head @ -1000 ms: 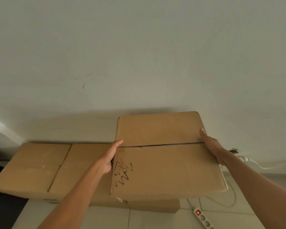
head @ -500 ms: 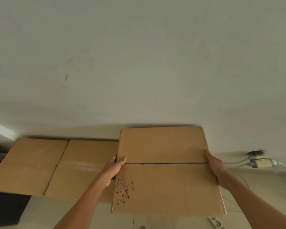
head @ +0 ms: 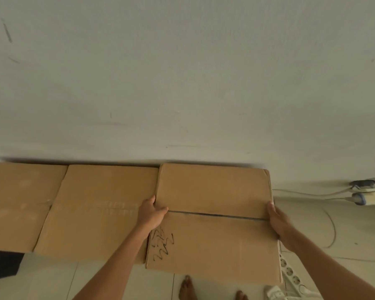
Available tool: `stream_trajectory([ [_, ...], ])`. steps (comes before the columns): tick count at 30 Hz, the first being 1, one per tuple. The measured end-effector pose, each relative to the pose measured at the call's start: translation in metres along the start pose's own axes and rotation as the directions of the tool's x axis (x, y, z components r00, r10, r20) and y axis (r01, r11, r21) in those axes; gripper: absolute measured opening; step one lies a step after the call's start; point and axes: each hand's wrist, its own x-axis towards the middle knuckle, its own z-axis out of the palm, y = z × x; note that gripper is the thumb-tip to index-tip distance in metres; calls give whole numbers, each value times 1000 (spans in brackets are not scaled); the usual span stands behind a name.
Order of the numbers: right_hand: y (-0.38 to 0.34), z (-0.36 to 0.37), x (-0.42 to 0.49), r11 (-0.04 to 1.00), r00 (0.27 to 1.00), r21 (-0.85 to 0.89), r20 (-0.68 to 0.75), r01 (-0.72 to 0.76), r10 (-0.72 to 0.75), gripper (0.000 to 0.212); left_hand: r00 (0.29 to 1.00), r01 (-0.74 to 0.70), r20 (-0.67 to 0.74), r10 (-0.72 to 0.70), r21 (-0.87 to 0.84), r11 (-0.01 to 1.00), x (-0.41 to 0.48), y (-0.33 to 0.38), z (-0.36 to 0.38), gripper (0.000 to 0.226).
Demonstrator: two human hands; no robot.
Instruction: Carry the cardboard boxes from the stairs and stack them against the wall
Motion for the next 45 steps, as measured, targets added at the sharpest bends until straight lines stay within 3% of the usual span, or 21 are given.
stream_trajectory([
  [4,14,11,10,994,997,-90,55,63,-59,64,995,69,71,-65,-65,995,2,-21,9,73],
  [11,14,15,26,991,990,-109,129,72,-58,80,995,43,94,-40,-27,999,21,-22,11,79],
  [16,12,18,34,969,993,-221,81,106,-90,86,995,37,88,-39,23,999,33,-19,9,76],
  [19,12,23,34,935,992,-332,19,121,-121,80,991,51,125,-44,-56,997,36,-14,8,76],
  [22,12,28,29,908,998,-415,3,56,-60,71,985,78,162,-56,-133,988,36,-10,4,76],
  [27,15,35,20,899,997,-437,-60,11,-41,68,974,49,224,-8,-176,983,15,-12,1,84],
  [31,18,38,5,884,998,-468,-55,-4,-24,83,954,1,295,51,-173,985,-10,-11,1,86],
  [37,13,36,-37,767,997,-637,36,76,-69,92,962,1,268,51,-189,982,-31,-12,-10,77],
  [40,6,39,-53,708,991,-694,105,131,-80,83,965,-4,259,43,-151,988,-47,-24,-21,70],
  [42,-10,43,-72,584,983,-792,162,179,-81,68,977,-1,209,34,-160,987,-60,-33,-34,60],
  [45,-45,57,-101,374,958,-883,281,284,-63,68,997,6,72,7,-187,982,-83,-46,-61,43],
])
